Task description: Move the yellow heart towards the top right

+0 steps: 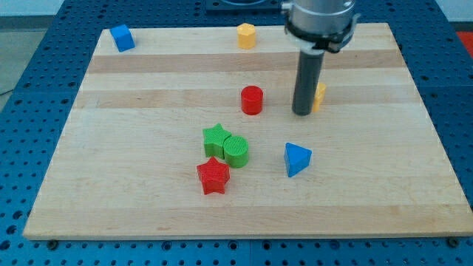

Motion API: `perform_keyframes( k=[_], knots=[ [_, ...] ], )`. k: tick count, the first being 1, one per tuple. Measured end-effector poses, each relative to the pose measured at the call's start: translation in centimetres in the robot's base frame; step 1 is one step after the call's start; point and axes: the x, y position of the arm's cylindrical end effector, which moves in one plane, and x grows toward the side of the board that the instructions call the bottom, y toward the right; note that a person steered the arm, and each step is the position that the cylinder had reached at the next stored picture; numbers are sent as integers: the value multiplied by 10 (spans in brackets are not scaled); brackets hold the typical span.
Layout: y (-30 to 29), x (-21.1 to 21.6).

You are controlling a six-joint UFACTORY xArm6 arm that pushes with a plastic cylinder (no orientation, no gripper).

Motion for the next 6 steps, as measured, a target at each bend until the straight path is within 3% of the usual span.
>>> perform_keyframes(
  k=[2,3,4,5,6],
  knots=[
    [15,-1],
    [55,-64],
    [70,-95],
    [56,-69],
    [47,-89]
  ],
)
